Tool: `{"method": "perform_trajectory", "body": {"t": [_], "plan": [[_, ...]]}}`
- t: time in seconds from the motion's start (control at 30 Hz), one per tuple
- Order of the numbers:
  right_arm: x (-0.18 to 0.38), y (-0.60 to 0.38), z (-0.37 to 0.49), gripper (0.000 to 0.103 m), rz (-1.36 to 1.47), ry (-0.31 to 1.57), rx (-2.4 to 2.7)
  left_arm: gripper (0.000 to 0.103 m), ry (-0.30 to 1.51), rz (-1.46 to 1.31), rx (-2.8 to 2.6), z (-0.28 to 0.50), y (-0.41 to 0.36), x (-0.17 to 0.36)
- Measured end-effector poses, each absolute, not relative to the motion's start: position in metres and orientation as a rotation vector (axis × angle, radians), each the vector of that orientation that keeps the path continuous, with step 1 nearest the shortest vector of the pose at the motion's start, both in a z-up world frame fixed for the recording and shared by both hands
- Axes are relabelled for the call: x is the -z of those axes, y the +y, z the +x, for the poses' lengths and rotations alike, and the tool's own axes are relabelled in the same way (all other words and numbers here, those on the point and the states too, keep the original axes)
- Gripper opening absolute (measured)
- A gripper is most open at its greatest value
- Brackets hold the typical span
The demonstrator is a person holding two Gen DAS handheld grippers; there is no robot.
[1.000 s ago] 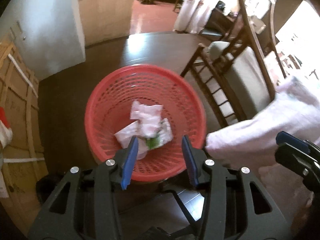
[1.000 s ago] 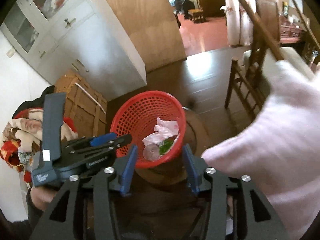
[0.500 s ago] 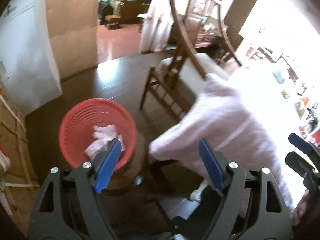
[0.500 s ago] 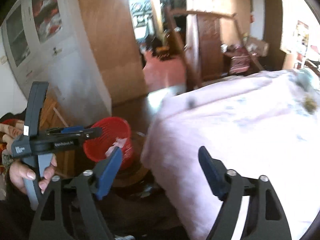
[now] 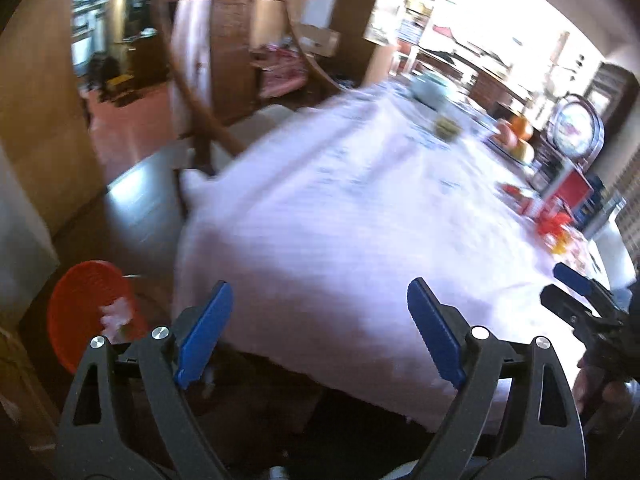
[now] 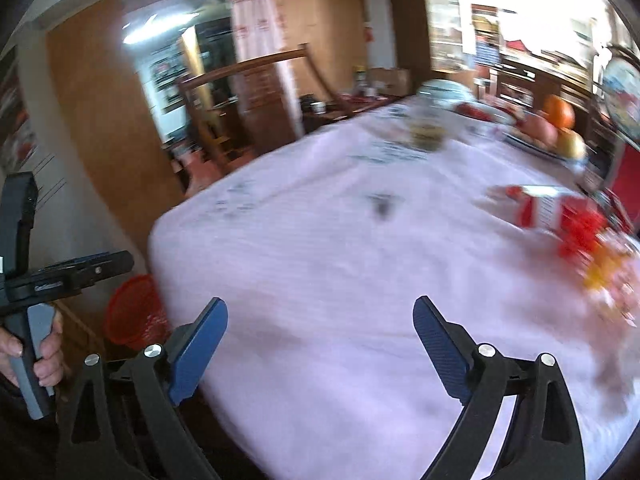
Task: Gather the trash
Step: 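Move both open tools back over the table, then grasp the crumpled white tissue with the right tool while the left tool reaches the candy bag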
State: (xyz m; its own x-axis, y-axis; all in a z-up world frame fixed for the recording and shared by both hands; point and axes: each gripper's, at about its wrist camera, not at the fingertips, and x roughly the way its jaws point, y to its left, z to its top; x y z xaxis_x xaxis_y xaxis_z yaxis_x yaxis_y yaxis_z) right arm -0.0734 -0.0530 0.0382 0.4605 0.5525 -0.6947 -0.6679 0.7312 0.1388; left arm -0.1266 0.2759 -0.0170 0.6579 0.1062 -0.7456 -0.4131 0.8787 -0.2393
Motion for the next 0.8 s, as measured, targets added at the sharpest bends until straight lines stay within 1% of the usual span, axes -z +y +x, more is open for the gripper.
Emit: {"method": "perform_trajectory", "body": {"t": [0.23,0.47,0.8], "plan": [[-0.034,-0.130,-0.053,0.094,-0.104,0.779,-0.606,0.087,0.849,-0.342,-0.163,-0.075,0.215,0.018],[-0.035,-0.210,-0.040,0.094,-0.043,0.758,-0.442,0.087,0.892,-0.266,-0.048,-0.040,0.157,0.022],[-0.034,-0.311,-0.012,0.094,0.009,0.724,-0.191,0.088,0.930,-0.201,0.063,-0.002,0.103,0.027]]}}
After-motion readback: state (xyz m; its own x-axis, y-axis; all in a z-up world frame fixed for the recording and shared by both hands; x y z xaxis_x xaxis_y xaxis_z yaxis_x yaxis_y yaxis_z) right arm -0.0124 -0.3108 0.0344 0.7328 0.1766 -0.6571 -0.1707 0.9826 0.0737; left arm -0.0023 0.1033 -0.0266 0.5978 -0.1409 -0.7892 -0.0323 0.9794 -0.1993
